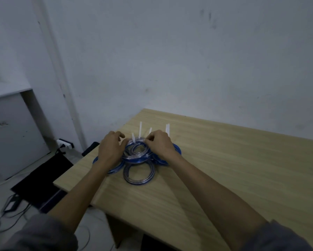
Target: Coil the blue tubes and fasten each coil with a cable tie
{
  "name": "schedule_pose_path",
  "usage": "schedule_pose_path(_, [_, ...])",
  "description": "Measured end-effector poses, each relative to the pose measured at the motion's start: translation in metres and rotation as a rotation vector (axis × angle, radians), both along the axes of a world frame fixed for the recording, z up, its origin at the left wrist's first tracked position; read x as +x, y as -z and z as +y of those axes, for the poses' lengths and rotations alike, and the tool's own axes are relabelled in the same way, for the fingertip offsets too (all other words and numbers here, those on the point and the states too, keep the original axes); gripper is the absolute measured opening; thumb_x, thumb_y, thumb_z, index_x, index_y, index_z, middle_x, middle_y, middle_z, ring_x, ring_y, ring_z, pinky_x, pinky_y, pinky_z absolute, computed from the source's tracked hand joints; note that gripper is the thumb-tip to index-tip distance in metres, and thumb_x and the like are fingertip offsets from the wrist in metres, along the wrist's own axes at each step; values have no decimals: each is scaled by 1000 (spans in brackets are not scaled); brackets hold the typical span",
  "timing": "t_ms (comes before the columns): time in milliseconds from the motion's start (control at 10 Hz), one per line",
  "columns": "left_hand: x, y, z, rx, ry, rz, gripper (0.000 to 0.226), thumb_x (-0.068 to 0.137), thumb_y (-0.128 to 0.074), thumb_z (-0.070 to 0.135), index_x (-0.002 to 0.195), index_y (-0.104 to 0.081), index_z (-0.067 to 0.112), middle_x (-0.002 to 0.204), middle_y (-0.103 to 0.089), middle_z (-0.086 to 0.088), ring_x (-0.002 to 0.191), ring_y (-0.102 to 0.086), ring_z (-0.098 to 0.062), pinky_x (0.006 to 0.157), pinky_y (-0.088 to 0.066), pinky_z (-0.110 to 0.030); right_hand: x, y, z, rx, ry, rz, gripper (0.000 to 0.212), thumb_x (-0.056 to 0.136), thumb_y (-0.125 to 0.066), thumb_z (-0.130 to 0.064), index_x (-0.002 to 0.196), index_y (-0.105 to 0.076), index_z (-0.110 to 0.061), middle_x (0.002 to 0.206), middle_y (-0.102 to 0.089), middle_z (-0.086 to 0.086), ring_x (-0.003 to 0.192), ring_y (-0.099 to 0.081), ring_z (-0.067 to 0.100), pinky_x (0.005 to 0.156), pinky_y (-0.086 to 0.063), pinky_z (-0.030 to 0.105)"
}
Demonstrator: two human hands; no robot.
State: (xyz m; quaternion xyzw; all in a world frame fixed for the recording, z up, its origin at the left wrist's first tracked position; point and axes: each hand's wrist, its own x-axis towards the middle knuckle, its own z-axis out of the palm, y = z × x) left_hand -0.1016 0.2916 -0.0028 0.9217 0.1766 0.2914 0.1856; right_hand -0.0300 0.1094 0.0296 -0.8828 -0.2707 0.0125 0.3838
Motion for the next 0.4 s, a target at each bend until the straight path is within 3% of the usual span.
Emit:
schedule_pose_path(200, [7,-6,-6,25,39,18,30,99,-58,36,102,-74,11,99,-70,-8,86,-64,-24,73,-52,-37,-2,-1,-9,-19,-4,-30,28,98,-62,-29,91,-77,-6,85,-75,7,75,-69,22,74,-60,43])
schedule_pose_path(300, [10,-14,-21,20,79,8,29,100,-59,35,104,-74,11,102,-69,-7,87,-62,-22,72,-46,-32,-6,-7,-20,-25,-7,-32,29,97,-62,-30,89,-77,-7,82,-75,6,76,-70,22,75,-60,45])
schedule_pose_path(400, [16,-28,-44,-24,175,11,27,100,-58,34,108,-73,12,107,-67,-8,85,-57,-16,75,-47,-33,-8,-14,-34,-29,0,-36,25,96,-62,-29,95,-78,-10,90,-76,5,81,-70,21,80,-59,43])
